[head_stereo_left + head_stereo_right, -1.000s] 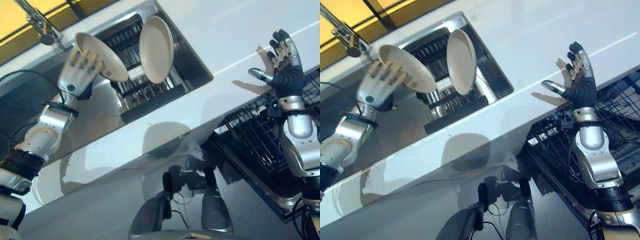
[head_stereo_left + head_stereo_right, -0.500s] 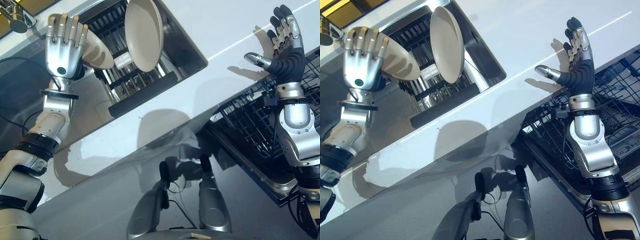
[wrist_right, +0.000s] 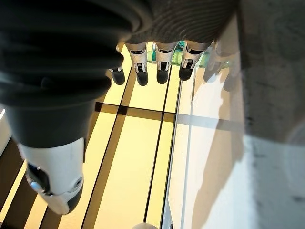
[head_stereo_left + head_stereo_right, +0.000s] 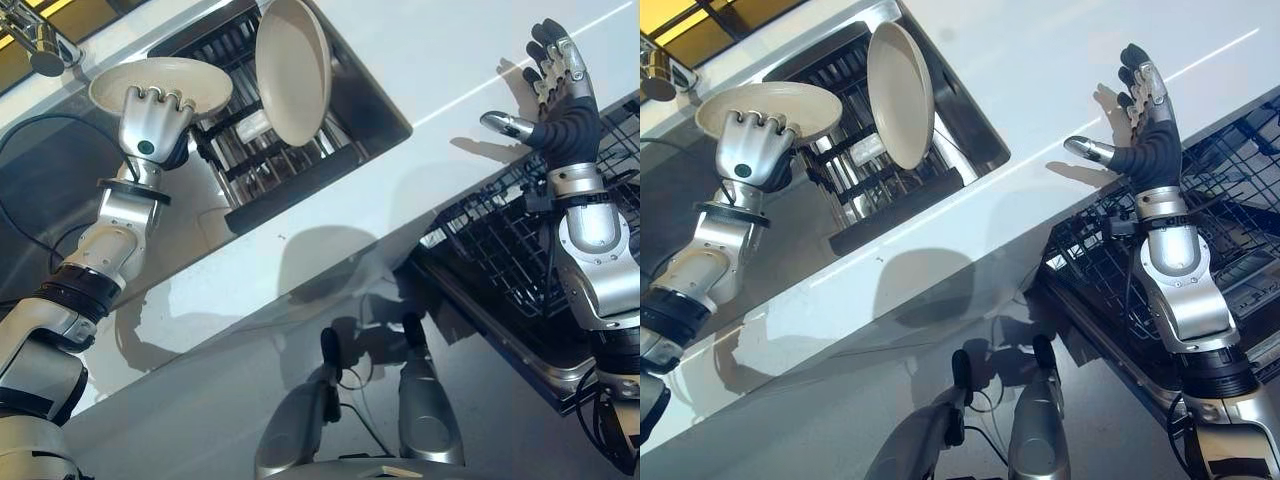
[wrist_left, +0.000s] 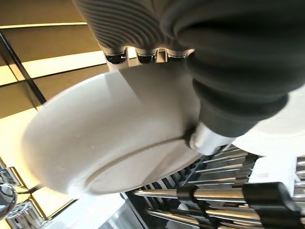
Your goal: Pick up plates and place into dishwasher.
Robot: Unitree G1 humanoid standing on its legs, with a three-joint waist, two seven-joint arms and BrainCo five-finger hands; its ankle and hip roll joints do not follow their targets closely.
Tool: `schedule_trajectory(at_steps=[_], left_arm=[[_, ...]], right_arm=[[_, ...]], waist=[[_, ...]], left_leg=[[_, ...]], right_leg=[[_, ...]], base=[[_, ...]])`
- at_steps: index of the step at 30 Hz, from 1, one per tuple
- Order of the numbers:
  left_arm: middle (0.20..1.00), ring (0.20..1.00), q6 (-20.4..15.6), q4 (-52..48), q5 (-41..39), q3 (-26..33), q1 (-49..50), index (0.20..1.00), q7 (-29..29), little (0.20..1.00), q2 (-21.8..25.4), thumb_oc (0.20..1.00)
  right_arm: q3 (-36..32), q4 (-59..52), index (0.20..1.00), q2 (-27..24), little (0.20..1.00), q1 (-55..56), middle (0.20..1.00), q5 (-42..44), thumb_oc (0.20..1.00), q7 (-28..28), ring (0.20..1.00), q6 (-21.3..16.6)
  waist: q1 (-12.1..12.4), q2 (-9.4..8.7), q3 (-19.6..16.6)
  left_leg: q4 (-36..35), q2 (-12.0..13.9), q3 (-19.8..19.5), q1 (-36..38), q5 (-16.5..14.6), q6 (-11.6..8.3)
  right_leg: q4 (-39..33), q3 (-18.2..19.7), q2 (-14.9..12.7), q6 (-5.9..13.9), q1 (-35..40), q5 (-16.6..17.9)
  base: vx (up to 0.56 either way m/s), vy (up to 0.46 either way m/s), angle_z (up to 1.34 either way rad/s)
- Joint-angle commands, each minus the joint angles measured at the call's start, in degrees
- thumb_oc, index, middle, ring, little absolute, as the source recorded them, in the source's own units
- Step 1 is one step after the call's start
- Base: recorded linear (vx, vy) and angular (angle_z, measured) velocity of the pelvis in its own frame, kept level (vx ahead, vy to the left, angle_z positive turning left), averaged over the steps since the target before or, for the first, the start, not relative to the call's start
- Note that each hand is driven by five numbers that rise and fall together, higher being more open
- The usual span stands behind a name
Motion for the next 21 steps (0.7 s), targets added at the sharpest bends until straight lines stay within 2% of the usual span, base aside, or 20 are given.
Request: schedule_trajectory(at_steps=[1, 8, 13, 16, 18, 21], left_arm=[[0.2, 0.2, 1.8, -0.9, 1.3, 7.4, 1.5, 0.2, 1.4, 0.2, 3.9, 0.2], [0.2, 0.2, 2.9, -2.7, -0.2, 11.1, 5.7, 0.2, 3.9, 0.2, 5.7, 0.2], [0.2, 0.2, 3.8, -6.1, -5.0, 17.7, 10.2, 0.2, 10.2, 0.2, 8.0, 0.2], [0.2, 0.2, 0.9, -9.4, -8.4, 23.5, 14.4, 0.2, 15.5, 0.2, 8.6, 0.2], [0.2, 0.2, -2.1, -12.3, -10.7, 26.9, 16.5, 0.2, 17.0, 0.2, 8.3, 0.2], [0.2, 0.2, -9.8, -19.7, -15.7, 33.6, 20.9, 0.2, 18.5, 0.2, 5.4, 0.2]], right_arm=[[-1.6, 1.3, 1.0, -2.2, 1.0, 5.3, 1.0, 2.0, 1.0, 1.0, 1.0, 2.9], [-3.5, 0.5, 1.0, -3.0, 1.0, 8.0, 1.0, 3.3, 1.0, 2.6, 1.0, 3.2], [-5.5, -0.3, 1.0, -3.4, 1.0, 10.5, 1.0, 4.4, 1.0, 2.9, 1.0, 2.8], [-7.4, -1.1, 1.0, -3.3, 1.0, 12.3, 1.0, 4.7, 1.0, 2.9, 1.0, 0.9], [-8.5, -1.9, 1.0, -3.1, 1.0, 12.8, 1.0, 4.8, 1.0, 3.1, 1.0, 0.0], [-10.2, -4.1, 1.0, -1.4, 1.0, 13.3, 1.0, 3.8, 1.0, 3.1, 1.0, -2.4]], waist=[[-0.5, 1.37, -2.8], [0.2, 2.07, -5.2], [1.3, 2.12, -7.5], [2.3, 1.78, -9.2], [2.9, 1.42, -10.2], [4.4, 0.16, -12.3]], left_leg=[[5.5, -3.4, -1.9, 0.4, -6.7, 0.46], [4.6, -3.6, -2.5, 2.5, -6.9, 0.38], [3.7, -3.4, -3.1, 4.5, -7.2, 0.44], [2.9, -3.2, -3.7, 5.9, -7.5, 0.47], [2.6, -3.0, -4.1, 6.3, -7.1, 0.45], [2.1, -2.6, -5.0, 7.6, -7.5, 0.57]], right_leg=[[0.6, -1.2, -1.5, -2.11, 0.4, 0.2], [0.0, -2.5, -2.0, -2.25, 2.8, -0.8], [-0.7, -3.9, -2.4, -2.36, 5.1, -1.6], [-1.4, -5.1, -2.5, -2.4, 6.8, -2.1], [-1.9, -5.7, -2.4, -2.45, 7.6, -1.8], [-2.6, -7.2, -2.3, -2.47, 9.4, -2.3]], base=[[0.0, 0.0, 0.0], [0.03, -0.014, 0.03], [0.04, -0.06, 0.11], [0.02, -0.115, 0.12], [-0.03, -0.129, 0.11], [-0.02, -0.208, 0.18]])
